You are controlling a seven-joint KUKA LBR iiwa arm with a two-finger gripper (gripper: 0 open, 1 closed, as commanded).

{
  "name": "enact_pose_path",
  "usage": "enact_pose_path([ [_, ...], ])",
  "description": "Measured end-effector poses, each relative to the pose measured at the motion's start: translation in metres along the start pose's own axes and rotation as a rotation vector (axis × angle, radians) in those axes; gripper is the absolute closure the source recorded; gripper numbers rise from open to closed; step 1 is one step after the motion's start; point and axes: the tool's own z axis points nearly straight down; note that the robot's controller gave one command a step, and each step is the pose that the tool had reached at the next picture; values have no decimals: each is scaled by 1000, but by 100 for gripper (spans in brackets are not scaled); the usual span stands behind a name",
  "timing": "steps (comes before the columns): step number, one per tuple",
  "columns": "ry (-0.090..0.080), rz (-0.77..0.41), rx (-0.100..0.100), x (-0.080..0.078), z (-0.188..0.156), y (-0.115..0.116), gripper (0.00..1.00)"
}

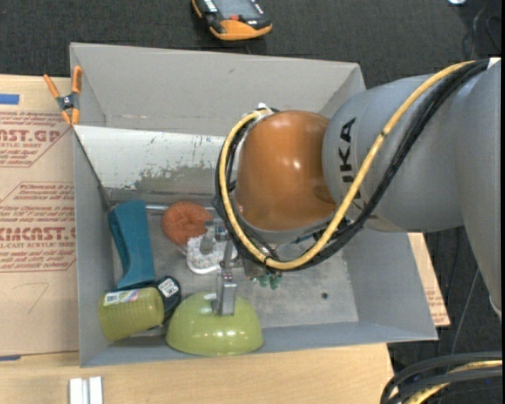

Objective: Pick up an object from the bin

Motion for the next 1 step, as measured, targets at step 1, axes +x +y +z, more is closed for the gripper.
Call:
enact_pose_path([
  [1, -7, 2, -1, -2, -4, -1, 0],
])
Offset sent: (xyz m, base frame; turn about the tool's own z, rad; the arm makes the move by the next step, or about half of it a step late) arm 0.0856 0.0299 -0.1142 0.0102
